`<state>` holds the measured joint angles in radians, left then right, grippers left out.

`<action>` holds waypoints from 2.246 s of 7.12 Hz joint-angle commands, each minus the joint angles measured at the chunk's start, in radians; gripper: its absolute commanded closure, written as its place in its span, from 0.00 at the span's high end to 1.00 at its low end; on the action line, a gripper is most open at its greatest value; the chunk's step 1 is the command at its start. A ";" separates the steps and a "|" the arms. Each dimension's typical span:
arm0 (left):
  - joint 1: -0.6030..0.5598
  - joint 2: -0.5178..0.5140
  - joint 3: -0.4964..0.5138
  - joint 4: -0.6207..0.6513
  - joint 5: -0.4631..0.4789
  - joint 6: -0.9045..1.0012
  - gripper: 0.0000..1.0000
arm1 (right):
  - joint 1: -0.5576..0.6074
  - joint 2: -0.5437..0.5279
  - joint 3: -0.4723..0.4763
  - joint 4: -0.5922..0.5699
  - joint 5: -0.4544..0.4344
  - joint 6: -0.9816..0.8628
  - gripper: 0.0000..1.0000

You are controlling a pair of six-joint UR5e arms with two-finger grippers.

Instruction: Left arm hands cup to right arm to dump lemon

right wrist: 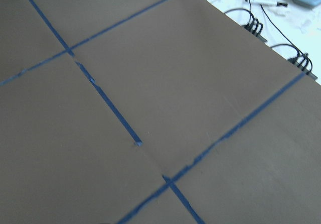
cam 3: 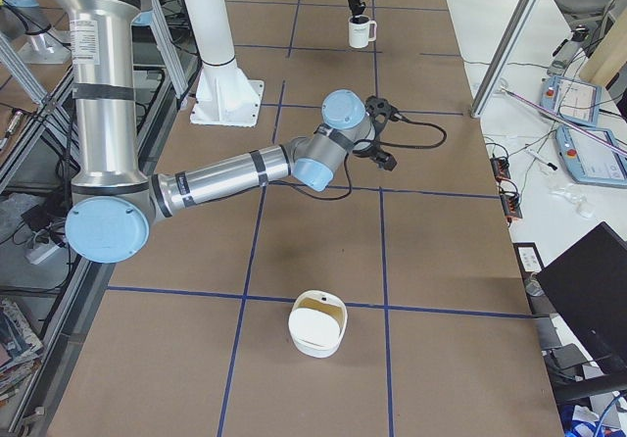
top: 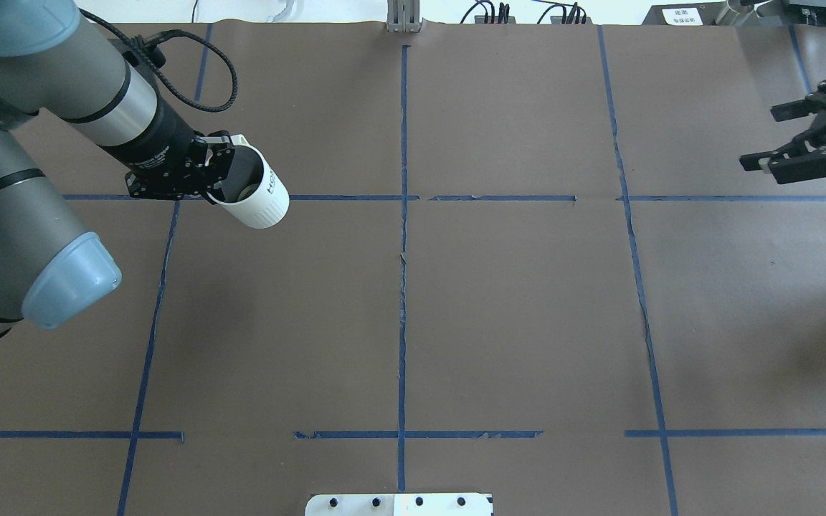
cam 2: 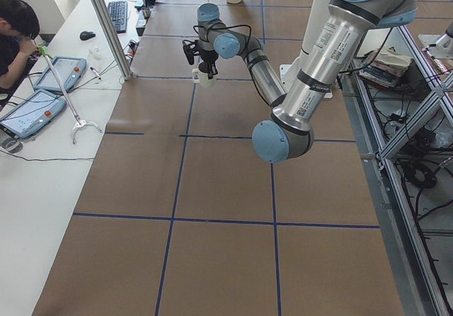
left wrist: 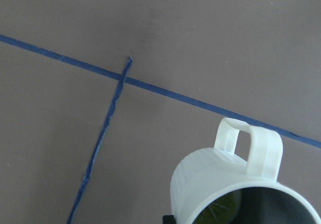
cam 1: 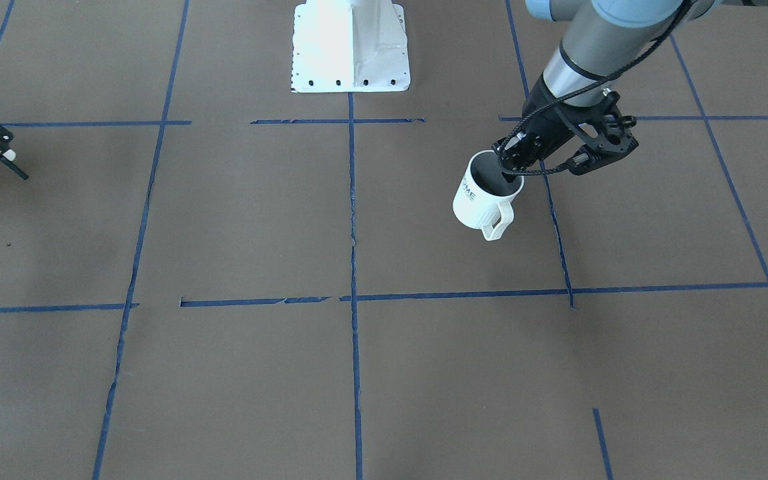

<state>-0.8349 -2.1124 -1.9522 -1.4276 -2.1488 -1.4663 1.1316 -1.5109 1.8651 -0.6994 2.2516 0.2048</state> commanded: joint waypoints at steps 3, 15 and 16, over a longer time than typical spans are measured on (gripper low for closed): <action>0.069 -0.156 0.041 -0.001 0.053 -0.365 0.00 | -0.621 0.216 -0.015 0.282 -0.811 0.203 0.98; 0.142 -0.249 0.061 -0.004 0.063 -0.551 0.07 | -0.826 0.429 -0.138 0.282 -1.147 0.082 0.98; 0.143 -0.247 0.056 -0.001 0.063 -0.551 0.07 | -0.826 0.429 -0.138 0.282 -1.147 0.082 0.98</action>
<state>-0.6952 -2.3634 -1.8852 -1.4315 -2.0861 -2.0172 0.3050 -1.0817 1.7273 -0.4178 1.1050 0.2869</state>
